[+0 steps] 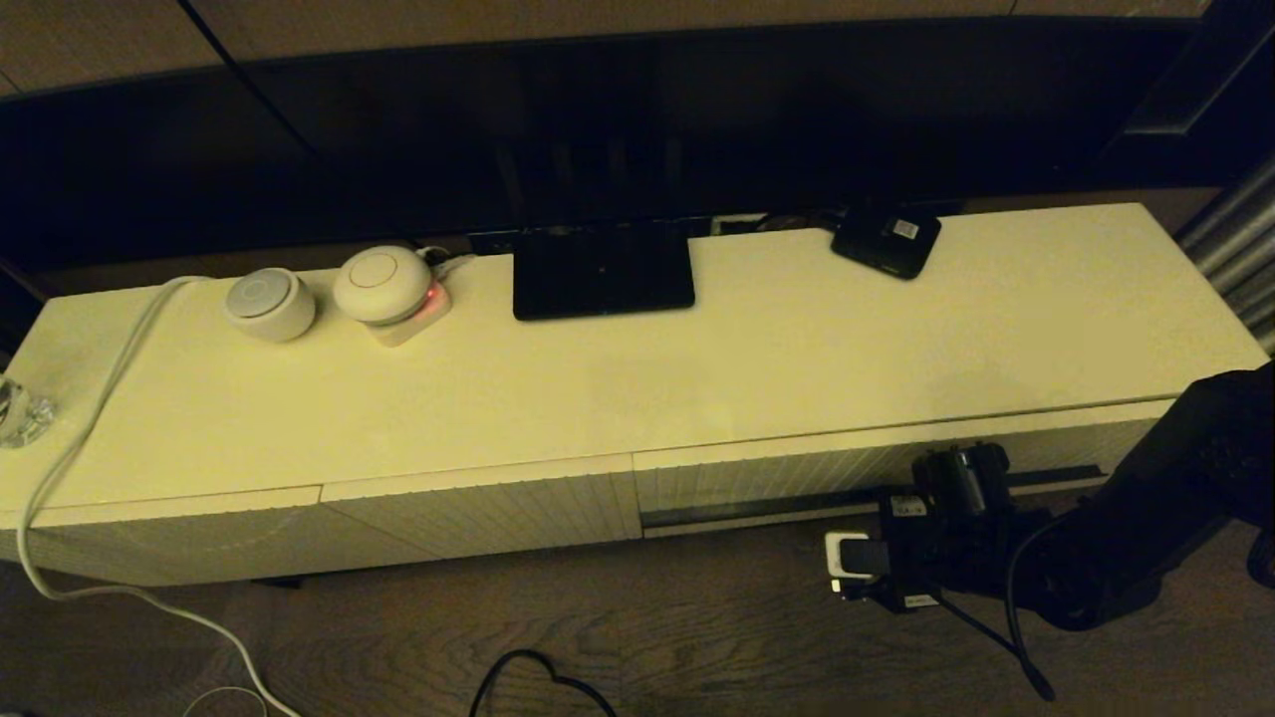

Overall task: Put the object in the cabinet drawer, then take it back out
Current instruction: Open the drawer

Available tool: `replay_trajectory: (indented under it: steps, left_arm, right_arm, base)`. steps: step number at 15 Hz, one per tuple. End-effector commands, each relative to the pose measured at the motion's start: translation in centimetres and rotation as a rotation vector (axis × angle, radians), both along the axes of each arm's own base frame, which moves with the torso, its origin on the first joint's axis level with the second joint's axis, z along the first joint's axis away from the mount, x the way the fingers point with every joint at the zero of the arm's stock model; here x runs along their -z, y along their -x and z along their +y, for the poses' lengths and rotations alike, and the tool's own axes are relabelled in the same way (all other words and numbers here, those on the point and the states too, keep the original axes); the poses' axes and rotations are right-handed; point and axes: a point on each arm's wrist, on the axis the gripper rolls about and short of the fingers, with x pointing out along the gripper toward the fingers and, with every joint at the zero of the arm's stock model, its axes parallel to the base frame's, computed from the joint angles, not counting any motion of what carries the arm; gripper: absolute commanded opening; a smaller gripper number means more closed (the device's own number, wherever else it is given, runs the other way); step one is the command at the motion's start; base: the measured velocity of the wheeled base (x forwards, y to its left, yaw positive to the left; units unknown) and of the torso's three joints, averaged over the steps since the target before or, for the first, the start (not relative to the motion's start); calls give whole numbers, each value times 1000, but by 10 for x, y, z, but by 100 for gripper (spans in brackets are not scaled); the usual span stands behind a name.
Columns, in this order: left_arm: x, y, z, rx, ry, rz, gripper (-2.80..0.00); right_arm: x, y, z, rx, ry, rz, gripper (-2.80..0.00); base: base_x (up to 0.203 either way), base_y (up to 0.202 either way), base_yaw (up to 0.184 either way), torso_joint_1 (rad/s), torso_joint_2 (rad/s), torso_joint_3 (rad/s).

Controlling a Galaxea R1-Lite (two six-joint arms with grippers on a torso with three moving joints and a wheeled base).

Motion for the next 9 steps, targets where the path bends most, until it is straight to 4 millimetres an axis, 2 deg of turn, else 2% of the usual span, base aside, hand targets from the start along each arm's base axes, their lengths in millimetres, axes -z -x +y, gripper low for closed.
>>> replay_trajectory:
  steps: [1, 4, 9]
  left_arm:
    - [0, 0, 0, 0, 0, 1, -280]
    - [0, 0, 0, 0, 0, 1, -280]
    - [0, 0, 0, 0, 0, 1, -280]
  right_arm:
    - [5, 5, -1, -8, 10, 24, 0]
    - [5, 12, -2, -10, 10, 40, 0]
    - [15, 34, -6, -18, 26, 115, 0]
  base:
    - [0, 0, 0, 0, 0, 0]
    - [0, 0, 0, 0, 0, 0]
    - [0, 0, 0, 0, 0, 0]
